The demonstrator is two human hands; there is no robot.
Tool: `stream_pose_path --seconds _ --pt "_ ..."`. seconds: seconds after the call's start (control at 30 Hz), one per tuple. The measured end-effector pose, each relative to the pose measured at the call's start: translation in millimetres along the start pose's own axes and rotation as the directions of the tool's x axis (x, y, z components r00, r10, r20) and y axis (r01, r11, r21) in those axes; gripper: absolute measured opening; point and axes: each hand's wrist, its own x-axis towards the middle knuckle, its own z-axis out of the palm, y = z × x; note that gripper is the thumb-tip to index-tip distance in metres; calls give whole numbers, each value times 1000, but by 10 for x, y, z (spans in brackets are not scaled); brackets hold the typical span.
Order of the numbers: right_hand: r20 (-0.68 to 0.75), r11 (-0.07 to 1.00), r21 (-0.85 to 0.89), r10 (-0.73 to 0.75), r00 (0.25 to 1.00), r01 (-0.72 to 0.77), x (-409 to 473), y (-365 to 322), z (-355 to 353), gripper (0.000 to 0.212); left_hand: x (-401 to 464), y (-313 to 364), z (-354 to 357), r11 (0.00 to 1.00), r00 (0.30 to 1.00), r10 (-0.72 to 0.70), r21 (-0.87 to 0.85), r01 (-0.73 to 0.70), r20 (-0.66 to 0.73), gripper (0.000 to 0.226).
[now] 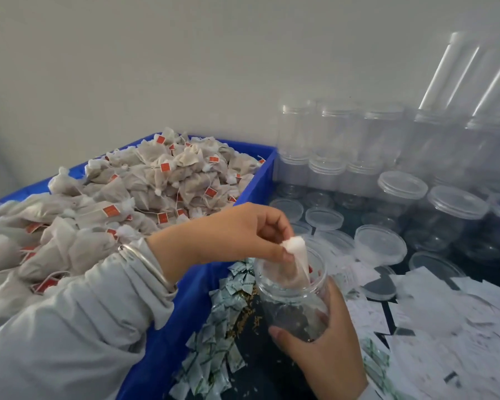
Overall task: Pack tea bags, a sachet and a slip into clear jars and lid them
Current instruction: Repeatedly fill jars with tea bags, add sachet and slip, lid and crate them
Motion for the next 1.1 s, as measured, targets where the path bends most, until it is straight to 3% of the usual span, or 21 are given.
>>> stream_pose_path --seconds 0.13,0.27,0.33,0.4,0.47,0.5,0.57,0.63,0.73,0.8,0.93,1.0,1.1 --pt "-32 1000 26 2 999 -2 -23 63 -35 100 24 -20 -19 1000 992 23 18 -21 -128 16" --pt "11 1000 -6 15 1000 -15 -35 87 -57 114 24 -90 -266 995 937 -9 95 45 -350 12" --pt "-4 999 30 35 999 -35 -47 92 -71 115 19 -176 -484 988 833 -28 114 109 -553 10" --pt "-1 1000 6 31 1000 -31 -70 102 -75 116 -4 -304 -730 977 666 -33 116 178 -746 11" --pt "-2 999 -18 34 999 -34 -92 115 -78 117 -42 -485 -944 933 531 -21 174 314 -847 10" --pt "-4 999 -17 41 999 -41 -100 119 -79 118 -57 -593 -1020 901 509 -29 198 386 -860 12" --pt "1 999 -15 50 999 -50 -111 122 -72 118 -60 -803 -1092 816 545 -91 251 521 -834 20" --pt "12 999 -17 46 999 -45 -116 129 -66 117 -34 -983 -1063 709 630 -170 349 612 -758 22" --pt "21 999 -24 27 999 -27 -111 116 -48 115 28 -1139 -931 541 753 -282 549 637 -595 40" --pt "38 998 -47 33 999 -31 -105 116 -34 117 73 -1186 -866 477 791 -324 633 610 -518 36" --pt "58 997 -68 46 997 -42 -108 138 -19 116 121 -1248 -829 346 775 -356 697 628 -522 39" --pt "70 995 -96 44 997 -37 -116 132 -10 117 127 -1258 -833 296 765 -360 712 636 -534 28" --pt "39 992 -123 11 999 -6 -108 146 -1 103 114 -1213 -885 298 745 -298 683 666 -596 11"
